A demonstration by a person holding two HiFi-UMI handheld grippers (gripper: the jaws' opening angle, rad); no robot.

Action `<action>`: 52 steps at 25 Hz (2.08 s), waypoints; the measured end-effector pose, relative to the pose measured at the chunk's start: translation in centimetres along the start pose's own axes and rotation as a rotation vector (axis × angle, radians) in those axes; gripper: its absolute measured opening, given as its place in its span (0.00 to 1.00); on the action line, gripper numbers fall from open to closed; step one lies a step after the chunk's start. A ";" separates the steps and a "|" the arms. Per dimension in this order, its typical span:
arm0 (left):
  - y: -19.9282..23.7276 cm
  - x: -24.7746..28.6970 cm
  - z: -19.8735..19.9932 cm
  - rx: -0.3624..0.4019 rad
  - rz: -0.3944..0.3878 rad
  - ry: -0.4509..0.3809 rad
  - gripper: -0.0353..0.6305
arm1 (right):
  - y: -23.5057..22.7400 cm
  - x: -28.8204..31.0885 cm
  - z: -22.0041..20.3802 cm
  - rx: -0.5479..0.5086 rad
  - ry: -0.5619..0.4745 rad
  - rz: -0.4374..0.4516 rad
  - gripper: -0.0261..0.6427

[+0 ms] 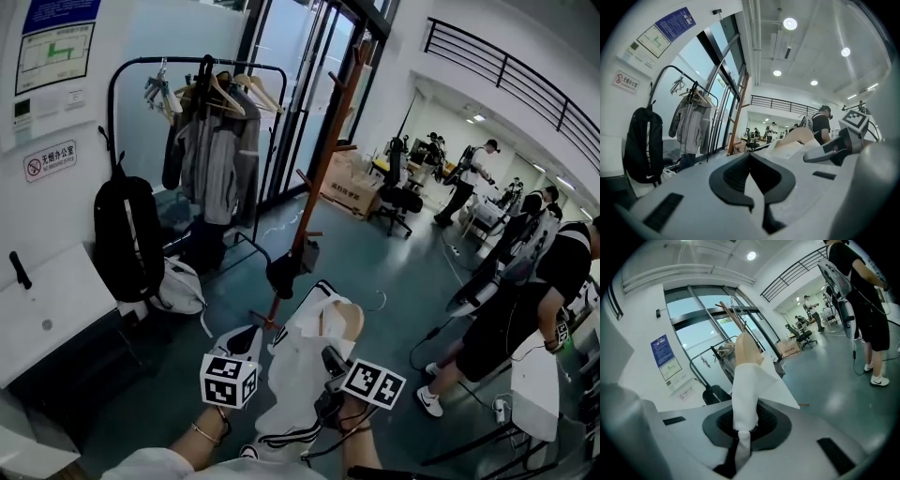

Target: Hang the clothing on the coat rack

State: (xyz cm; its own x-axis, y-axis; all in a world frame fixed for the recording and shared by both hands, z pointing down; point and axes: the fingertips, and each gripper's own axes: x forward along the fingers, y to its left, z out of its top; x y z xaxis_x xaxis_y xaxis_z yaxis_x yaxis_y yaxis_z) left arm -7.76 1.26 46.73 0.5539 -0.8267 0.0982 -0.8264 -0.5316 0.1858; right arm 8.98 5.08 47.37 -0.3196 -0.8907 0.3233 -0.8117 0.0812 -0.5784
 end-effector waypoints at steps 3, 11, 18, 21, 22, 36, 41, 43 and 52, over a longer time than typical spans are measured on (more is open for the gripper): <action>-0.2 1.7 0.0 0.006 0.001 0.011 0.07 | -1.1 1.0 1.2 0.016 0.002 0.000 0.10; 0.8 5.3 1.1 0.035 0.029 0.015 0.06 | -2.9 3.9 3.4 0.044 0.004 0.029 0.10; -0.1 9.1 2.4 0.052 0.018 0.007 0.07 | -5.0 5.6 5.6 0.047 0.009 0.031 0.10; -0.5 10.6 2.6 0.058 0.009 0.003 0.06 | -5.7 6.5 6.6 0.045 0.008 0.034 0.10; -0.5 11.1 2.8 0.060 0.008 0.001 0.07 | -5.9 6.8 6.9 0.043 0.008 0.035 0.10; 0.2 14.4 1.1 0.056 0.004 0.047 0.07 | -9.4 8.9 8.0 0.073 0.013 -0.002 0.10; 0.7 16.0 0.7 0.050 -0.013 0.059 0.07 | -10.4 10.2 8.1 0.074 0.028 -0.027 0.10; 0.6 17.0 0.9 0.053 -0.028 0.056 0.07 | -10.6 10.8 8.6 0.074 0.031 -0.030 0.10; 1.2 21.7 2.5 0.044 -0.061 0.029 0.06 | -11.0 13.6 11.4 0.044 0.020 -0.032 0.10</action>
State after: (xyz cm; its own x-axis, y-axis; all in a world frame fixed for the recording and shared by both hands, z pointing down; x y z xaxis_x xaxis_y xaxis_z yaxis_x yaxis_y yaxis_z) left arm 2.98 -17.80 46.63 0.6054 -0.7874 0.1162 -0.7944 -0.5887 0.1494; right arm 19.16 -13.01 49.56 -0.3040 -0.8834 0.3567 -0.7996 0.0331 -0.5996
